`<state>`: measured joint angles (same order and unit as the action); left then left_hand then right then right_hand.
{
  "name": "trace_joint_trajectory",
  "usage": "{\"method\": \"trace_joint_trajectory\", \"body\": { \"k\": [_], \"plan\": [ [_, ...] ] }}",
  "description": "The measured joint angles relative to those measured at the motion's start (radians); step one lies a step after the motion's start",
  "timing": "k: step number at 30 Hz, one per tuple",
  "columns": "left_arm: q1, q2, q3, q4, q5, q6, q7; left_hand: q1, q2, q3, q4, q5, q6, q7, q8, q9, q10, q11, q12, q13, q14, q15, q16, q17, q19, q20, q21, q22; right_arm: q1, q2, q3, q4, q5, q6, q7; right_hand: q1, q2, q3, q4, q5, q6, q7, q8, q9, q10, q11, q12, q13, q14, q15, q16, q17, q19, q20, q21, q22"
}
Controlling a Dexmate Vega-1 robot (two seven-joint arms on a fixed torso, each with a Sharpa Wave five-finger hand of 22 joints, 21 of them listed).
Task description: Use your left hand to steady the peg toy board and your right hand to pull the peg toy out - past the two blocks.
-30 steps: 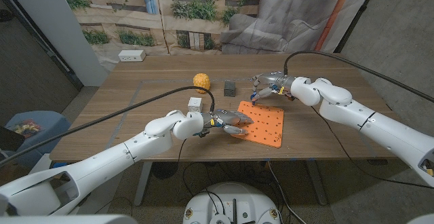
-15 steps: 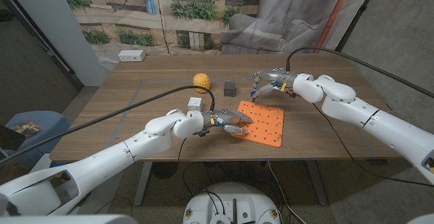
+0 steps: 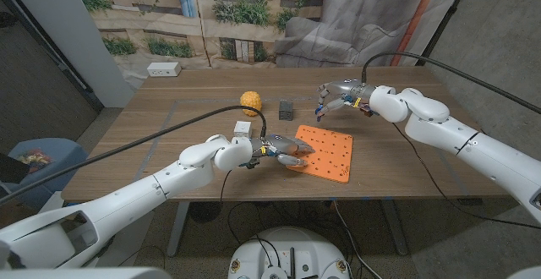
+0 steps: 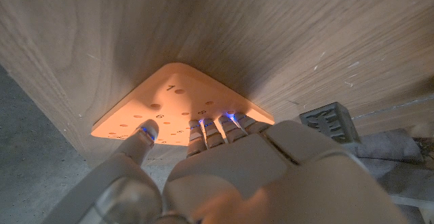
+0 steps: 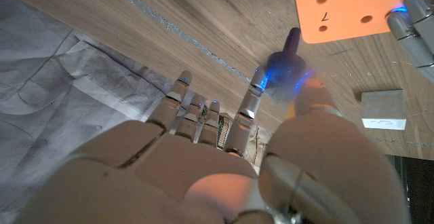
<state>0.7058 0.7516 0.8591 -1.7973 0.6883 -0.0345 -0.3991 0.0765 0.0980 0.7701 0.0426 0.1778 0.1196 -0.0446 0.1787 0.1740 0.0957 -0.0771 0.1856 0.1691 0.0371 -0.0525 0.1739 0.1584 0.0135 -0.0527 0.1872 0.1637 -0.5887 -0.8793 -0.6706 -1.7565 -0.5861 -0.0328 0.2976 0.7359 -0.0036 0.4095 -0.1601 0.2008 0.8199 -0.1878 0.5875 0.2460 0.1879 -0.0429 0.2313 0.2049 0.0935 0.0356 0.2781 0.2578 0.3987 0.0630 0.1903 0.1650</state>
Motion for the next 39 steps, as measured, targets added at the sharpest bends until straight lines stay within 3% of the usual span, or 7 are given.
{"method": "trace_joint_trajectory", "body": {
  "k": [21, 39],
  "plan": [
    [-0.016, 0.009, -0.033, -0.012, -0.013, -0.008, 0.039, 0.000, 0.000, 0.000, 0.000, 0.000, 0.024, 0.023, 0.006, 0.003, 0.022, 0.022, 0.010, 0.008, 0.028, 0.020, 0.005, 0.008, 0.022, 0.019, 0.005, 0.003, 0.011, -0.013, 0.014, -0.008, -0.001, -0.078, 0.007, 0.000, 0.000, 0.000, 0.000, 0.000, -0.004, -0.004, -0.008, 0.000, 0.000, 0.000, -0.008, 0.000, 0.000, 0.000, 0.000, -0.002, 0.000, 0.000, 0.000, 0.000],
    [-0.043, 0.009, -0.062, -0.011, -0.050, -0.061, 0.069, 0.000, 0.000, 0.000, 0.000, 0.000, 0.027, 0.016, 0.006, 0.003, 0.022, 0.014, 0.011, 0.008, 0.029, 0.022, 0.007, 0.009, 0.031, 0.021, 0.012, 0.004, 0.012, -0.030, 0.014, -0.020, -0.029, -0.179, 0.021, 0.000, 0.000, 0.000, 0.000, -0.001, -0.007, -0.007, -0.015, 0.000, 0.002, 0.002, -0.008, 0.000, 0.000, 0.000, 0.000, -0.002, 0.000, 0.000, 0.000, 0.000]
  ]
}}
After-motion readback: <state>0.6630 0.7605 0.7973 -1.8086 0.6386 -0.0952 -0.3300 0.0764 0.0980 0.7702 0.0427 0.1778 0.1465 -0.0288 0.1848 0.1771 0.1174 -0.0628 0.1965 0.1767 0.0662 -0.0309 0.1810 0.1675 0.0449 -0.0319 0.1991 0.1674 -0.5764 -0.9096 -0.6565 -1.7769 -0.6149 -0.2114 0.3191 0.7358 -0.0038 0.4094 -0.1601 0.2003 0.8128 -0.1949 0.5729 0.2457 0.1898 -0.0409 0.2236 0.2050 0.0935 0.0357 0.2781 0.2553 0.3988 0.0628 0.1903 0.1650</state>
